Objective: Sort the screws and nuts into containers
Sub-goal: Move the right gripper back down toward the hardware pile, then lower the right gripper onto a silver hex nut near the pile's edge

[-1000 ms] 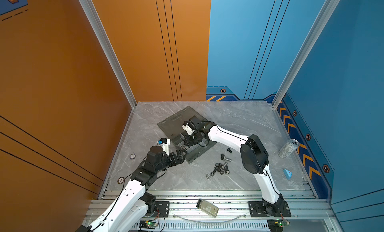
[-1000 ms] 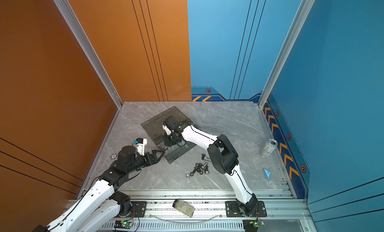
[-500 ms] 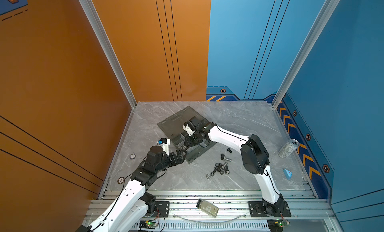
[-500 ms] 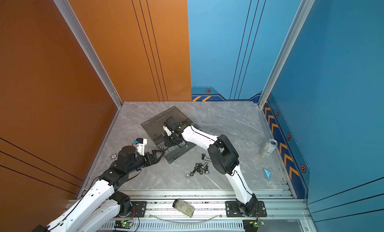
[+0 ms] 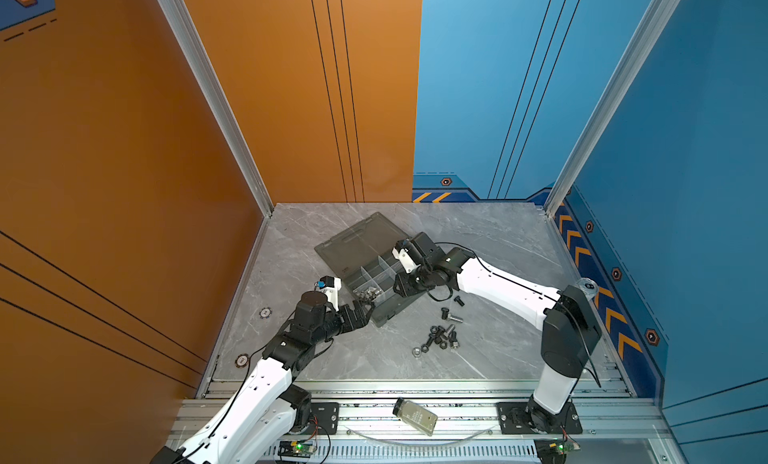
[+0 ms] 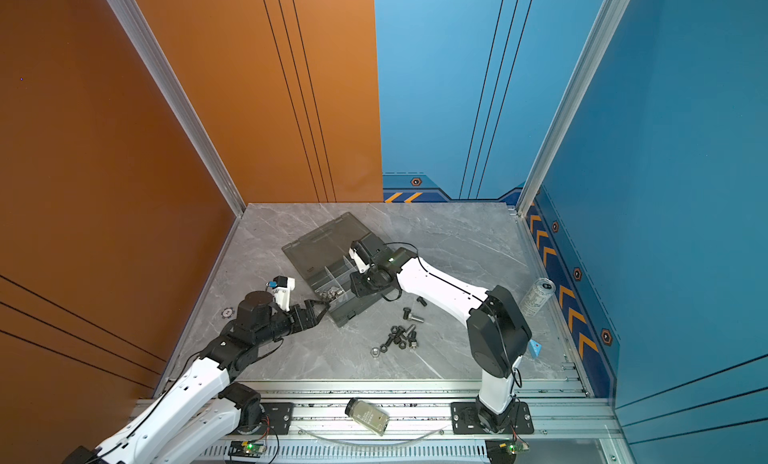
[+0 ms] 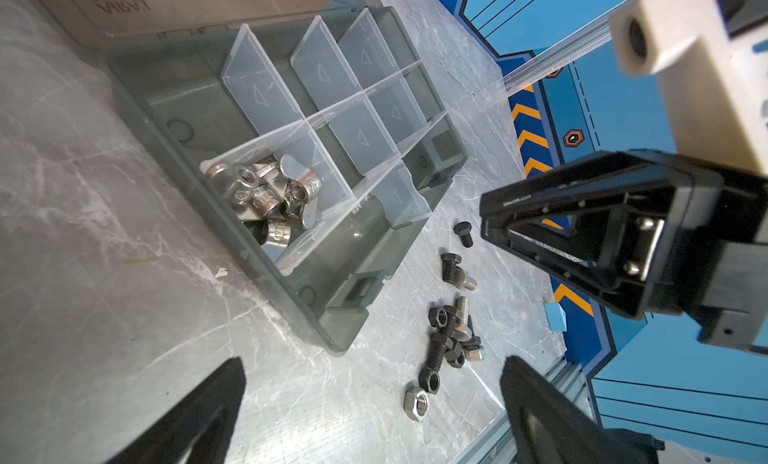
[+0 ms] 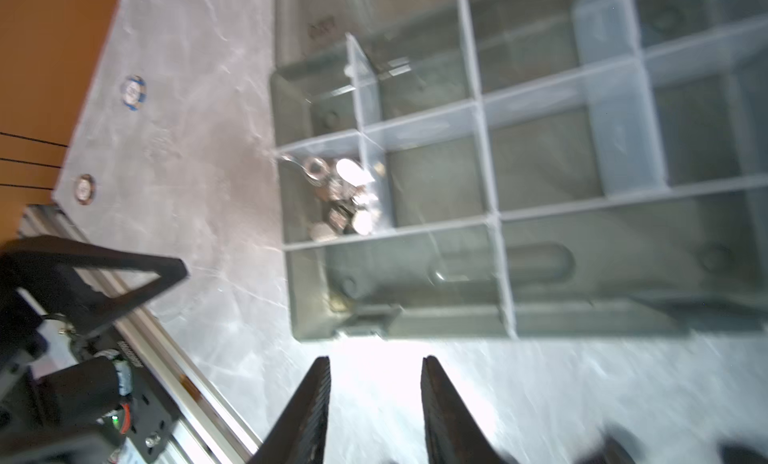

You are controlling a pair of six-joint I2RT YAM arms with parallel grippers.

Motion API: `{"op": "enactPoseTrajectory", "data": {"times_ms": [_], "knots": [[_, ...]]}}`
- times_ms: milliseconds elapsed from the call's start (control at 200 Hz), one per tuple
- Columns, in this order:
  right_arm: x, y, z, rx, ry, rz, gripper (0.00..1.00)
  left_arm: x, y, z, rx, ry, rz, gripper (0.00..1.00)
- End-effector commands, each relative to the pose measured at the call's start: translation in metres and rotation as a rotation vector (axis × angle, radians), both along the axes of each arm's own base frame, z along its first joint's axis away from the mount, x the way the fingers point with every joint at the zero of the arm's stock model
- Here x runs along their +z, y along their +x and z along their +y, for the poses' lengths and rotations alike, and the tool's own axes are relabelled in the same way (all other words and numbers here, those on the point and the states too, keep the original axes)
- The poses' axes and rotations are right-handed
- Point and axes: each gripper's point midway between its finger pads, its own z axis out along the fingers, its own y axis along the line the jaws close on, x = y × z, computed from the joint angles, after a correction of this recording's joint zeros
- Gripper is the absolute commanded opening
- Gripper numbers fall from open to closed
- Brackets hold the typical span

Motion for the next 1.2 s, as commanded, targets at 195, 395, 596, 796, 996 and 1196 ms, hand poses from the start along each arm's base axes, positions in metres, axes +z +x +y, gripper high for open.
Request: {"op": "enactPoseTrajectory", "data": {"times_ms": [195, 395, 596, 796, 996, 1196], "knots": [[-0.030, -0.023, -0.069, -0.104, -0.142, 0.068, 0.40, -0.004, 0.004, 0.002, 0.016, 0.010, 0.021, 0.98], [-0.039, -0.034, -0.092, -0.142, -0.171, 0.095, 0.40, -0.003, 0.005, 0.002, 0.021, 0.006, 0.020, 0.98], [-0.050, -0.038, -0.116, -0.201, -0.197, 0.125, 0.41, -0.004, 0.006, 0.000, 0.021, 0.004, 0.028, 0.98], [-0.055, -0.048, -0.119, -0.190, -0.193, 0.162, 0.41, -0.002, 0.008, -0.003, 0.015, 0.002, 0.026, 0.98], [-0.053, -0.070, -0.097, -0.044, -0.113, 0.182, 0.41, -0.004, 0.009, -0.005, 0.006, -0.001, 0.029, 0.98], [-0.047, -0.086, -0.072, 0.090, -0.059, 0.153, 0.41, -0.003, 0.010, -0.006, 0.003, -0.003, 0.026, 0.98]]}}
